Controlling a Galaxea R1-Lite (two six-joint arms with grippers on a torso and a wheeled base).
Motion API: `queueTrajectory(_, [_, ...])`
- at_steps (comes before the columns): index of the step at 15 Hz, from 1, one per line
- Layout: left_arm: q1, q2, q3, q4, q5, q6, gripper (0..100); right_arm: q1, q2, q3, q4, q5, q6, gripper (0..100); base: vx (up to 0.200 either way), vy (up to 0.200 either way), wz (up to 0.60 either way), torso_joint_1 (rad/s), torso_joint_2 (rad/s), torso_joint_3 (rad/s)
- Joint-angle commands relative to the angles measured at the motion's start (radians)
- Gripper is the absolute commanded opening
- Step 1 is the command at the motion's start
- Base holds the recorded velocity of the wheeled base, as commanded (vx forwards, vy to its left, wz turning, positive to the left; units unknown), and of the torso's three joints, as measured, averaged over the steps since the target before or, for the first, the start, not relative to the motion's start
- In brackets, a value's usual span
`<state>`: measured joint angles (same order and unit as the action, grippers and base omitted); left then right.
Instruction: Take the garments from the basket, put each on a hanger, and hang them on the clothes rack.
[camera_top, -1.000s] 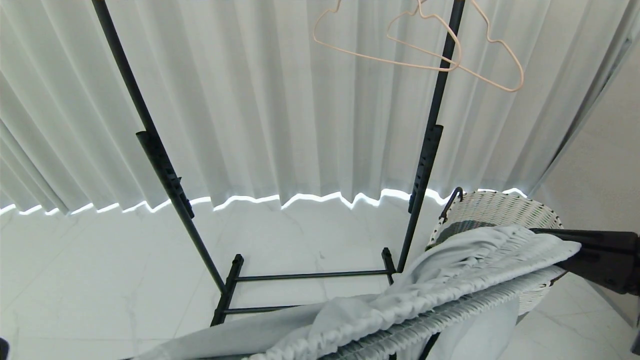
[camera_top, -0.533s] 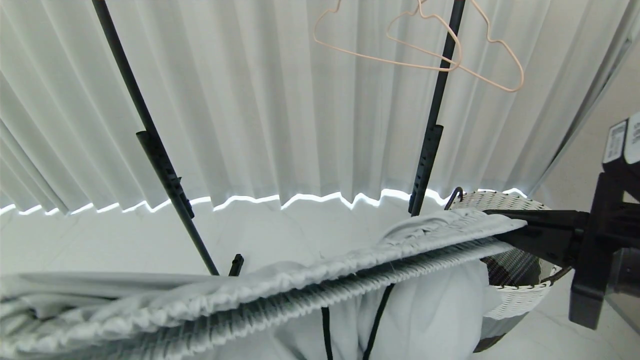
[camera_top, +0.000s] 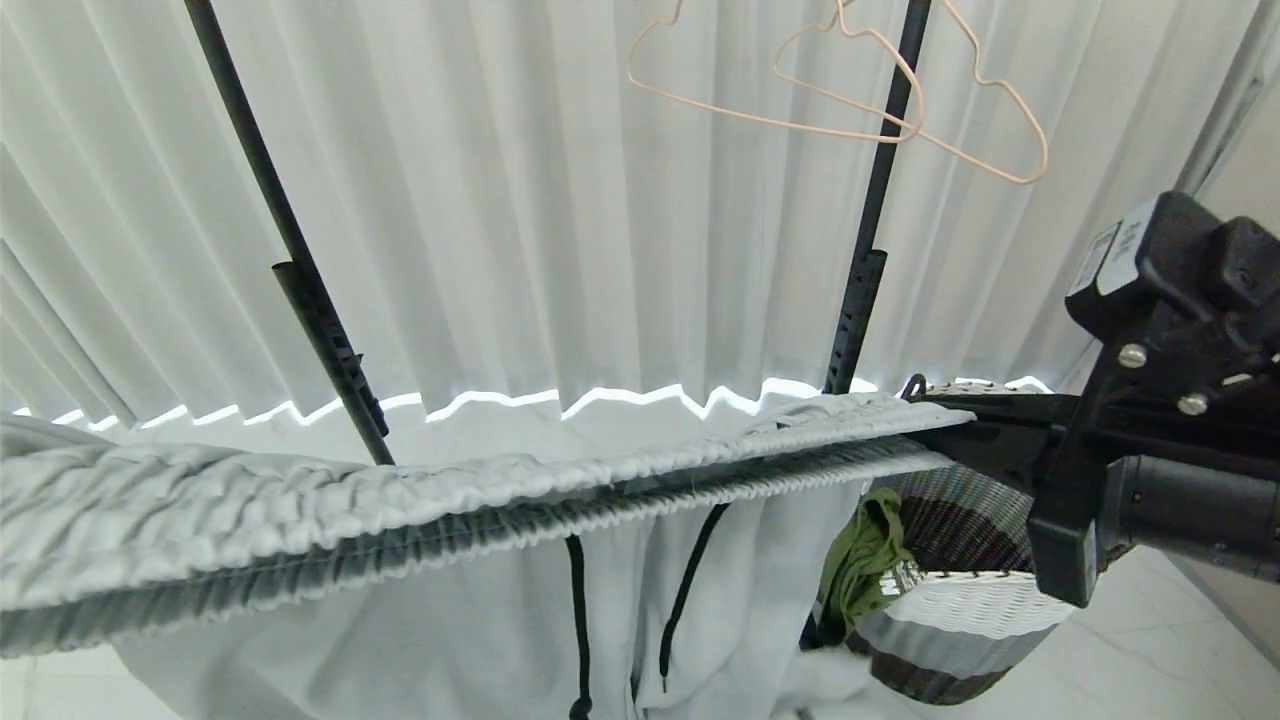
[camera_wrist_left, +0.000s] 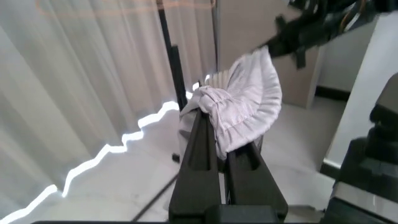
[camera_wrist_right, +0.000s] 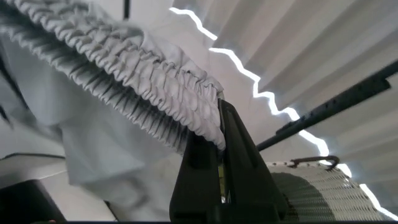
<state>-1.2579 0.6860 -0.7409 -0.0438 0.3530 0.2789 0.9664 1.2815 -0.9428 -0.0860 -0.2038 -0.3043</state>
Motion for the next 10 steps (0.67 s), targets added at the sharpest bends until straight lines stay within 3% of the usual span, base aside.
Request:
queueTrajectory(1, [0.054,0.098,0.012,0.009,-0.002,-0.06,0,-0.018,-0.044,-0.001,-0.001,-0.025,0.014,0,0.0,0.0,0.0,0.0,0.0,0.0])
queueTrajectory(3, [0.091,0.178,-0.022,0.009,-0.002,-0.132,0,-0.02,-0.077,-0.011,0.0,-0.054,0.047,0,0.0,0.0,0.0,0.0,0.0,0.0])
queueTrajectory(4, [0.124,0.279,-0.097,0.007,0.0,-0.222,0,-0.021,-0.102,-0.05,0.005,-0.078,0.085,0,0.0,0.0,0.0,0.0,0.0,0.0])
queueTrajectory(5, [0.133,0.308,-0.126,0.007,0.0,-0.244,0,-0.023,-0.105,-0.065,0.005,-0.081,0.096,0,0.0,0.0,0.0,0.0,0.0,0.0])
queueTrajectory(6, [0.186,0.409,-0.249,0.007,0.0,-0.287,0,-0.046,-0.099,-0.136,0.0,-0.088,0.132,0,0.0,0.0,0.0,0.0,0.0,0.0])
queueTrajectory(8, [0.273,0.538,-0.431,0.009,0.0,-0.29,0,-0.071,-0.07,-0.249,0.0,-0.086,0.142,0,0.0,0.0,0.0,0.0,0.0,0.0])
queueTrajectory(10, [0.325,0.606,-0.563,0.076,0.001,-0.287,0,-0.086,-0.039,-0.353,0.017,-0.088,0.14,0,0.0,0.0,0.0,0.0,0.0,0.0])
